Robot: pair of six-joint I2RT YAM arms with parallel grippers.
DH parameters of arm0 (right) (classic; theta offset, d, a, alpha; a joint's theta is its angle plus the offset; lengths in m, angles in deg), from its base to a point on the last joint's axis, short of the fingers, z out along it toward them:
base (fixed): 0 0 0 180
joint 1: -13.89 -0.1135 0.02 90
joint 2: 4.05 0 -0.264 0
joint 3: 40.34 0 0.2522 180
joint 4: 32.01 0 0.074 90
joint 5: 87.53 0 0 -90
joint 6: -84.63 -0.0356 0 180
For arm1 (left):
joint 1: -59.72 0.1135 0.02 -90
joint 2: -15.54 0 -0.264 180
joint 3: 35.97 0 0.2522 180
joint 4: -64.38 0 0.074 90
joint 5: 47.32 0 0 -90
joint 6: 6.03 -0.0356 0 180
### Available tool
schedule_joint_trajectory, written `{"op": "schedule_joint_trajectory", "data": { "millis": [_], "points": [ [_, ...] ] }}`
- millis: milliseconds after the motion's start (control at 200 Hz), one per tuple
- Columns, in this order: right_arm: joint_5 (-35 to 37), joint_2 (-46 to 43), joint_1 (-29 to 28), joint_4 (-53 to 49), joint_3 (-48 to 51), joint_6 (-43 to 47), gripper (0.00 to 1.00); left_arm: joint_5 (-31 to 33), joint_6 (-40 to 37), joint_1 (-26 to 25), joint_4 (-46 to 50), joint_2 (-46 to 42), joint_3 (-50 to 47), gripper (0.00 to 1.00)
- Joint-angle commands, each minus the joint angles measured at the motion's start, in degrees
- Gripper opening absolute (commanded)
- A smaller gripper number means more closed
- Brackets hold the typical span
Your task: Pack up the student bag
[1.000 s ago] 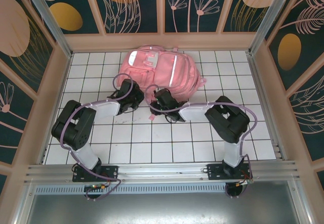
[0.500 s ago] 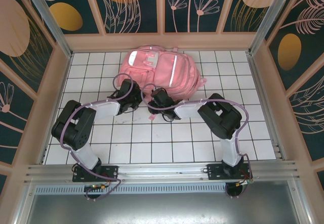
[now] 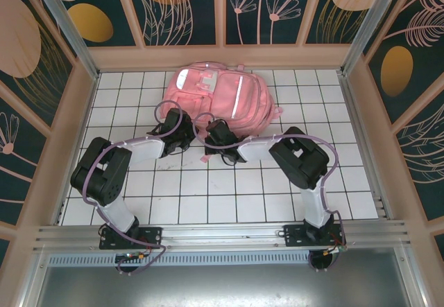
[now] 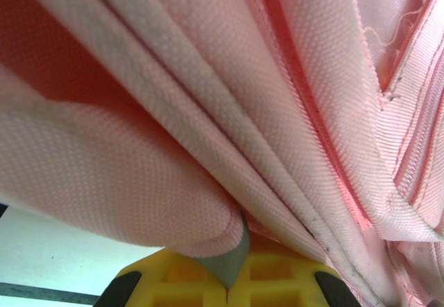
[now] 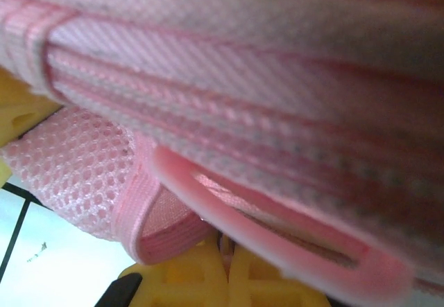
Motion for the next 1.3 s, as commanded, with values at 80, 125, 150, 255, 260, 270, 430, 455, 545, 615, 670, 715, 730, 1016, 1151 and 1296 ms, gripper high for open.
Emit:
{"op": "schedule_joint_trajectory", "data": {
  "millis": [80, 125, 150, 255, 260, 270, 430, 455, 545, 615, 670, 715, 730, 1016, 1151, 1296],
  "points": [
    [7.0, -7.0, 0.7, -4.5, 4.2, -1.4, 0.00, 4.4, -1.3, 0.1, 2.9, -2.0, 0.8, 0.00],
    [7.8, -8.5, 0.7, -4.9, 5.3, -1.6, 0.00, 5.5, -1.6, 0.2, 4.0, -2.6, 0.8, 0.00],
    [8.2, -9.3, 0.7, -5.1, 6.1, -1.8, 0.00, 6.2, -1.7, 0.3, 4.4, -3.0, 0.7, 0.00],
    [9.3, -12.3, 1.1, -6.0, 9.5, -2.7, 0.00, 8.1, -2.0, 1.2, 5.8, -4.7, -0.2, 0.00],
    [9.4, -12.4, 1.1, -6.1, 9.7, -2.8, 0.00, 8.1, -2.0, 1.3, 5.8, -4.8, -0.3, 0.00],
    [9.4, -12.8, 1.2, -6.0, 9.8, -2.8, 0.00, 8.2, -2.0, 1.3, 5.8, -4.9, -0.5, 0.00],
    [10.9, -17.5, 3.0, -6.5, 16.1, -3.8, 0.00, 9.0, -2.6, 4.0, 8.0, -7.9, -2.9, 0.00],
    [11.0, -18.2, 3.3, -6.7, 17.0, -3.9, 0.00, 9.1, -2.9, 4.6, 8.1, -8.3, -3.4, 0.00],
    [11.5, -20.5, 5.0, -7.1, 19.6, -3.6, 0.00, 9.8, -4.0, 6.9, 9.4, -10.2, -4.9, 0.00],
    [11.8, -22.4, 6.1, -7.2, 21.1, -3.2, 0.00, 10.3, -5.3, 8.9, 10.4, -11.8, -6.0, 0.00],
    [11.7, -23.7, 6.9, -7.4, 21.8, -2.6, 0.00, 10.8, -6.7, 10.5, 11.1, -13.0, -6.5, 0.00],
    [11.5, -24.4, 7.2, -7.4, 22.0, -2.0, 0.00, 11.5, -7.6, 11.8, 11.9, -13.7, -6.6, 0.00],
    [11.4, -24.6, 7.3, -7.5, 21.9, -1.8, 0.00, 11.5, -8.1, 12.2, 12.1, -13.9, -6.6, 0.00],
    [6.6, -23.9, 2.9, -6.6, 17.6, 0.3, 0.00, 2.9, -8.4, 13.6, 11.3, -17.3, -6.9, 0.38],
    [4.5, -21.8, -0.3, -6.0, 14.6, 0.2, 0.00, -0.5, -4.3, 11.1, 10.1, -19.7, -9.3, 0.48],
    [3.7, -19.7, -2.8, -6.0, 11.9, 0.2, 0.00, -1.9, -0.2, 4.4, 9.1, -20.6, -10.2, 0.47]
  ]
}}
